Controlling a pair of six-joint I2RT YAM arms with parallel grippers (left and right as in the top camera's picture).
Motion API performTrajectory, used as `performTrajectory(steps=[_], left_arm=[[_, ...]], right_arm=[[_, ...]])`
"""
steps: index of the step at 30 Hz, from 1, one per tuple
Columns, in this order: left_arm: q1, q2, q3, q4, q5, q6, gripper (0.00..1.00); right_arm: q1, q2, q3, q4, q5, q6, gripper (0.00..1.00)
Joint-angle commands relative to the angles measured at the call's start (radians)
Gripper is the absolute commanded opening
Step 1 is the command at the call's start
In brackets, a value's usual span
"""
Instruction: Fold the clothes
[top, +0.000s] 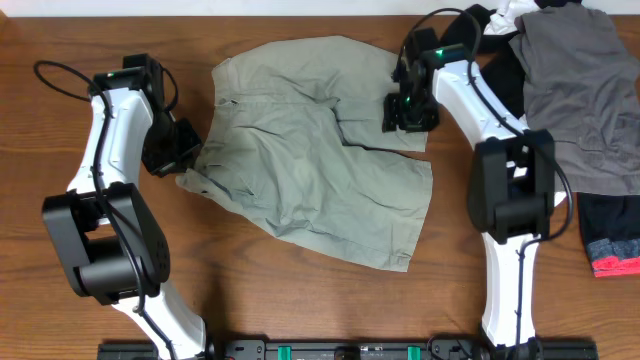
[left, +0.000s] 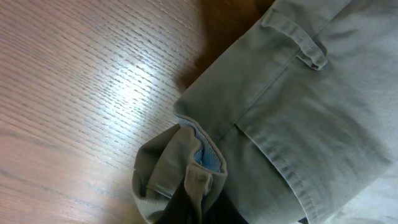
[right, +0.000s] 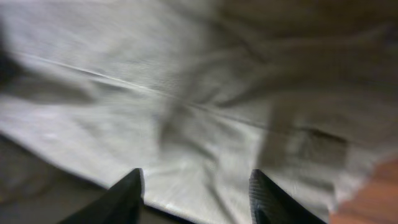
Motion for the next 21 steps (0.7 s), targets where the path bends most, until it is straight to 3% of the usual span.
performTrajectory(steps=[1,3,9,14,21], left_arm=[[0.003,0.005,0.004,-0.006,-0.008,-0.005,0.06],[0.003,0.003,0.004,-0.006,-0.008,-0.005,0.06],[0.003,-0.025,0.004,0.019,-0.008,0.034,0.06],[0.003,-0.043,0.004,0.036,-0.008,0.044,0.06],[0.005,-0.043,0.004,0.043,-0.009,0.061,0.06]], right_arm=[[-0.026,-0.163,0.005,-0.013,-0.018,-0.013,0.66],[-0.041,-0.222,0.005,-0.061,-0.018,-0.024,0.73],[-0.045,-0.298,0.004,-0.25,-0.07,-0.109,0.78],[0.003,-0.294,-0.037,-0.315,-0.173,-0.111,0.75],[0.073,-0.302,-0.077,-0.46,-0.076,-0.064,0.72]])
